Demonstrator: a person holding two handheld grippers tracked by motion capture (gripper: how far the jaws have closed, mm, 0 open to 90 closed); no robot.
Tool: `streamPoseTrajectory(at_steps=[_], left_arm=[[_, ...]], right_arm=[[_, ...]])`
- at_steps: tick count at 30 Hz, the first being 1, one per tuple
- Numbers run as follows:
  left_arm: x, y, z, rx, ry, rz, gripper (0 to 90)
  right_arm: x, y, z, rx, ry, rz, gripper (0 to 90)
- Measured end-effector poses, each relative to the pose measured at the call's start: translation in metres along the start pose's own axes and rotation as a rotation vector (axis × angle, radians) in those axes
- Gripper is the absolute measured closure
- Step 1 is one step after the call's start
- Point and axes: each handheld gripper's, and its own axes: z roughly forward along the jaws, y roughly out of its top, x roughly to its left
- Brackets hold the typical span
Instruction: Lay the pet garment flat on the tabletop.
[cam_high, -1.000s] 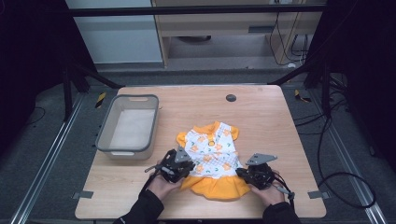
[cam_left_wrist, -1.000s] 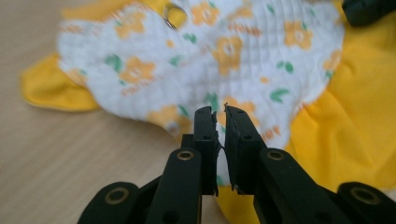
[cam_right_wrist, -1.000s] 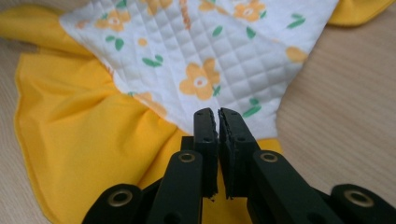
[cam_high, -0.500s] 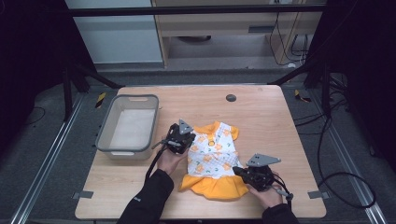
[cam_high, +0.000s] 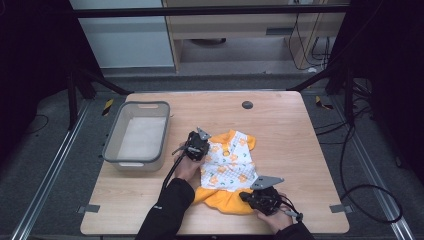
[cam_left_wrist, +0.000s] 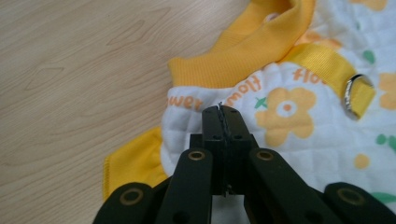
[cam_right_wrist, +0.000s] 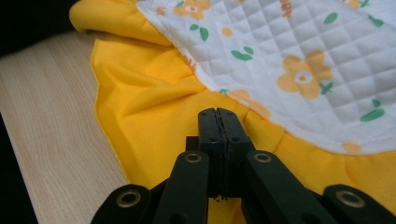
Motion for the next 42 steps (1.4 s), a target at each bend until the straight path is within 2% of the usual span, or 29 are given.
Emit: streamPoseTrajectory(at_steps=[4, 9, 15, 20, 23, 25, 28, 32, 34, 35, 36, 38, 40, 41, 42], left_arm=[[0.002, 0.003, 0.004, 0.01, 0.007, 0.002, 89.4], [-0.003, 0.011, 0.009, 0.035, 0.057, 0.062, 89.5], [-0.005, 0.018, 0.014, 0.057, 0.091, 0.089, 89.5], [-0.002, 0.018, 0.015, 0.048, 0.076, 0.072, 89.4], [0.002, 0.019, 0.01, 0.036, 0.035, 0.023, 86.1], [0.005, 0.019, -0.001, 0.004, -0.01, 0.0, 84.6], [0.007, 0.018, -0.029, -0.067, -0.054, 0.005, 84.9], [0.004, 0.007, -0.072, -0.13, -0.12, -0.008, 86.4], [-0.003, -0.003, -0.093, -0.143, -0.146, 0.005, 86.9], [-0.008, -0.008, -0.103, -0.151, -0.156, 0.013, 87.5], [-0.013, -0.013, -0.112, -0.157, -0.176, 0.022, 87.5], [-0.024, -0.026, -0.129, -0.163, -0.205, 0.041, 87.5], [-0.034, -0.037, -0.139, -0.157, -0.231, 0.053, 87.7], [-0.041, -0.043, -0.142, -0.153, -0.249, 0.063, 87.8], [-0.047, -0.05, -0.143, -0.142, -0.265, 0.07, 87.8]], right_arm=[[0.0, -0.001, 0.004, 0.017, 0.0, -0.01, 89.7], [0.001, -0.001, 0.003, 0.029, 0.015, -0.007, 90.0], [0.004, -0.007, -0.004, 0.045, 0.05, -0.018, 90.0], [0.004, -0.009, -0.006, 0.051, 0.066, -0.017, 90.0], [0.004, -0.007, -0.006, 0.047, 0.063, -0.028, 90.0], [0.003, -0.004, -0.009, 0.023, 0.063, -0.027, 90.0], [-0.003, 0.006, -0.018, -0.056, 0.035, -0.027, 90.0], [-0.024, 0.026, -0.03, -0.167, -0.023, -0.006, 90.0], [-0.035, 0.034, -0.031, -0.195, -0.051, 0.009, 90.0], [-0.049, 0.042, -0.028, -0.212, -0.082, 0.027, 90.0], [-0.049, 0.042, -0.028, -0.212, -0.082, 0.027, 90.0], [-0.063, 0.05, -0.023, -0.222, -0.109, 0.045, 90.0], [-0.072, 0.055, -0.016, -0.228, -0.118, 0.066, 90.0], [-0.081, 0.058, -0.008, -0.224, -0.131, 0.076, 90.0], [-0.081, 0.058, -0.008, -0.224, -0.131, 0.076, 90.0]])
